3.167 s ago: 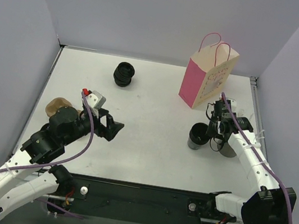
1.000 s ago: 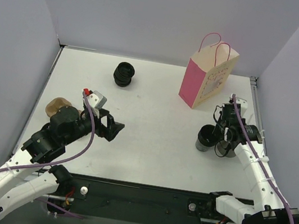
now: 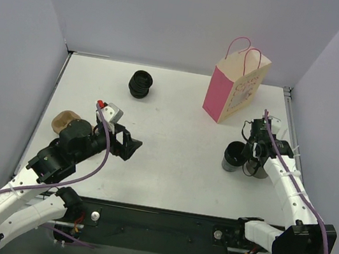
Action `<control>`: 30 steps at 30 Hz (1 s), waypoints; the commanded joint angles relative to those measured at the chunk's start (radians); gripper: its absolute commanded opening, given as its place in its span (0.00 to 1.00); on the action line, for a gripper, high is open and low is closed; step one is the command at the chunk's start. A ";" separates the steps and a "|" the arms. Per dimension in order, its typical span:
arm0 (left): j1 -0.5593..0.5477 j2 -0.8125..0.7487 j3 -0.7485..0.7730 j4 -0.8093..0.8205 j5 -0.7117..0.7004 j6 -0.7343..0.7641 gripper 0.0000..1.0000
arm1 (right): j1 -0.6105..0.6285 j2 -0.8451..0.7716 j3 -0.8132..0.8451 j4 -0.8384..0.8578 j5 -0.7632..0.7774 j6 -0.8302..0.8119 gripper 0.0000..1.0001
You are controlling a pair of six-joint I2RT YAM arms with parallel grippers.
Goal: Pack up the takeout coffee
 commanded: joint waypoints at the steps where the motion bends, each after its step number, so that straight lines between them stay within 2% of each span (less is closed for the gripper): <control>1: -0.005 -0.001 0.000 0.050 0.013 -0.007 0.97 | -0.009 0.003 -0.008 0.010 0.007 0.004 0.19; 7: -0.005 0.000 0.000 0.049 0.012 -0.007 0.97 | -0.009 0.003 -0.014 0.019 -0.001 -0.003 0.10; 20: -0.005 -0.005 0.000 0.049 0.013 -0.007 0.97 | -0.010 -0.037 -0.014 0.034 -0.038 -0.010 0.00; 30: -0.005 -0.007 -0.002 0.047 0.010 -0.007 0.97 | -0.012 -0.073 0.007 0.036 -0.044 -0.013 0.00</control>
